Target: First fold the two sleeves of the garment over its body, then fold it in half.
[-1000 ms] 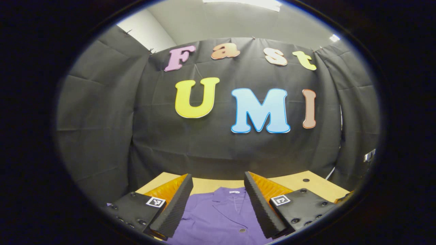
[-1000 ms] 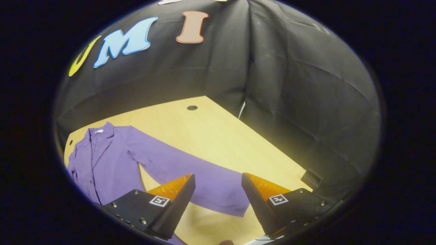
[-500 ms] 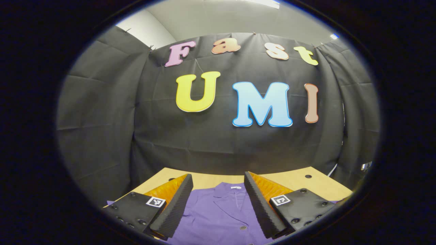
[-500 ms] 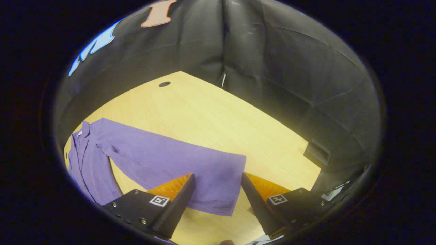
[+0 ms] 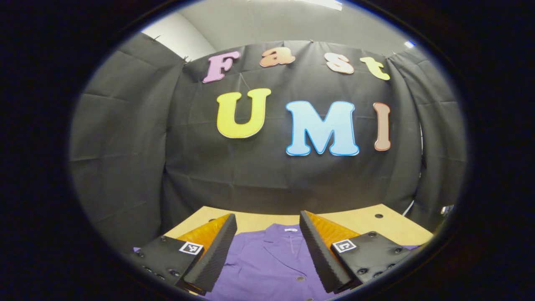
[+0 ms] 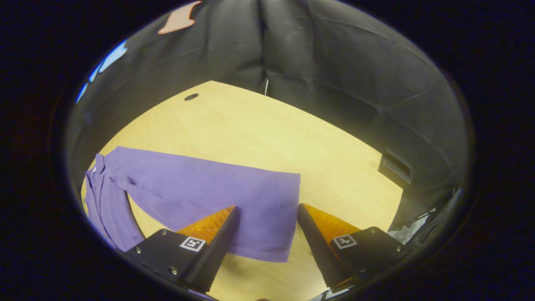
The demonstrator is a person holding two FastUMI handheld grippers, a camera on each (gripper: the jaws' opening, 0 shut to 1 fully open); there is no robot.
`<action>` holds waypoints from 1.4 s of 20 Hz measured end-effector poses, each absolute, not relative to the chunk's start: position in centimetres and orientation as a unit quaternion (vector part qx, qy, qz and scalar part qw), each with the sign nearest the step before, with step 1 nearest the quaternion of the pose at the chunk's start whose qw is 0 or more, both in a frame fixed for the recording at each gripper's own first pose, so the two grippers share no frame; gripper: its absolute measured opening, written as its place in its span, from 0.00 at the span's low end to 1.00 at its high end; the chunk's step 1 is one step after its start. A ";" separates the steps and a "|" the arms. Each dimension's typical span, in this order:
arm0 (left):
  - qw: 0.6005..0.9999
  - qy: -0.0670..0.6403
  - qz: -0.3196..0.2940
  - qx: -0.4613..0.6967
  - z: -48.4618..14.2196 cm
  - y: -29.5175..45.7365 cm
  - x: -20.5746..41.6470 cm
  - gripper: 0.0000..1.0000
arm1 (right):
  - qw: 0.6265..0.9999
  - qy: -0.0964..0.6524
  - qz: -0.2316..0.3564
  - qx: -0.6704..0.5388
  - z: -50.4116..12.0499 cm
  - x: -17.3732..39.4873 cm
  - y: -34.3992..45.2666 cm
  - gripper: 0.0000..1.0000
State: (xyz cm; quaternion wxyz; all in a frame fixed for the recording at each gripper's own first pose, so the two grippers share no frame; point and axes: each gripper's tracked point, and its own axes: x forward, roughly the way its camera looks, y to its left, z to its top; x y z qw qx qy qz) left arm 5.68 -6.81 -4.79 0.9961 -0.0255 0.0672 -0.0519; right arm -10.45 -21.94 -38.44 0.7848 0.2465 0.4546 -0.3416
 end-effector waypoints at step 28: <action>0.997 0.073 -0.008 -0.038 -6.1 -0.9 4.4 0.96 | 0.889 0.302 -0.178 0.295 -24.8 2.7 -17.6 0.05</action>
